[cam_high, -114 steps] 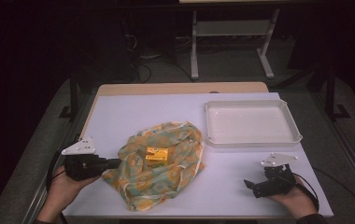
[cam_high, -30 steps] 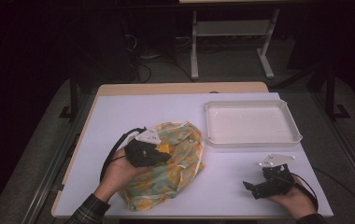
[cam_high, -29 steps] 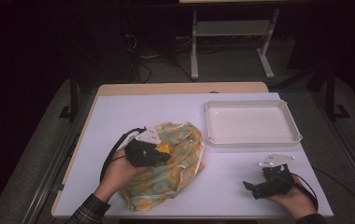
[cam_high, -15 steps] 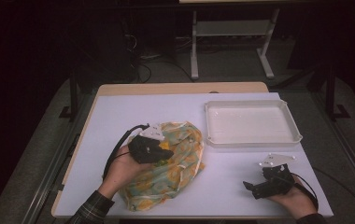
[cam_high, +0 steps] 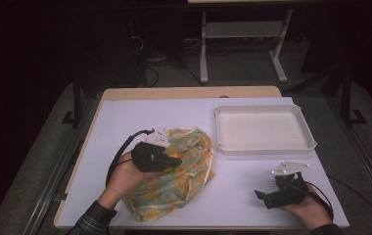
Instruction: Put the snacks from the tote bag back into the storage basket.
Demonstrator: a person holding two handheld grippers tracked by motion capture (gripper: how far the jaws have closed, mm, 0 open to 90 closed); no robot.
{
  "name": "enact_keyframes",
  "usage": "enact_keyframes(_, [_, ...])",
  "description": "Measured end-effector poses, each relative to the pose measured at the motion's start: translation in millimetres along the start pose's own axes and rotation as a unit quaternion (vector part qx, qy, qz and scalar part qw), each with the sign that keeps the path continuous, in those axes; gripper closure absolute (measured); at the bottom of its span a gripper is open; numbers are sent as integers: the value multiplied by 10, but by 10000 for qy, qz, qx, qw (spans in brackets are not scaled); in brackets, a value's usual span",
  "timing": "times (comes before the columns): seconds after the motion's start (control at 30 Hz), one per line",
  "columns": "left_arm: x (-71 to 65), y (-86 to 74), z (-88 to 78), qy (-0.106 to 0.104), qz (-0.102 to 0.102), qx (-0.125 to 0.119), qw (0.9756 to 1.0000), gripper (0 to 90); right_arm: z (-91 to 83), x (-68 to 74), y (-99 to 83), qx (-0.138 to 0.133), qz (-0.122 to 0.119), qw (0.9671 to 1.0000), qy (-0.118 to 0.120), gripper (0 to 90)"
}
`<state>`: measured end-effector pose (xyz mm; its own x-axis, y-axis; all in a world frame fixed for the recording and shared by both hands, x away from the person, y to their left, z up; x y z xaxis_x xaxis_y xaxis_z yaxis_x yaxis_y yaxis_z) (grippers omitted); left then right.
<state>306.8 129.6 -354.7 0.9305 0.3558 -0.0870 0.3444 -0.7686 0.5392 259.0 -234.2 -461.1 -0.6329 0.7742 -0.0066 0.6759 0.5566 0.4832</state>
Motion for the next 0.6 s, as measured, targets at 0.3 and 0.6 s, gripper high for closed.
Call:
enact_keyframes(0.3, [126,-10,-154,66,35,-37,10000,770,5,-3,0,-4,1,10000,14,0])
enact_keyframes(0.6, [272,-54,-244,-26,250,183,9995,450,7,-3,-1,-7,-4,10000,22,0])
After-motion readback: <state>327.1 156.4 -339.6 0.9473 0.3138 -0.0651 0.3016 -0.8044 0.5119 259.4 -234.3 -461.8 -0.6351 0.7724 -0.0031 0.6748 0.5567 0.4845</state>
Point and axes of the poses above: each handheld gripper's, and its own axes: z roughly forward along the jaws, y roughly out of its top, x roughly to its left, the point moved 3 cm from there along z, roughly forward along the jaws, and after that the axes turned 12 degrees about x, right-handed, at the moved point
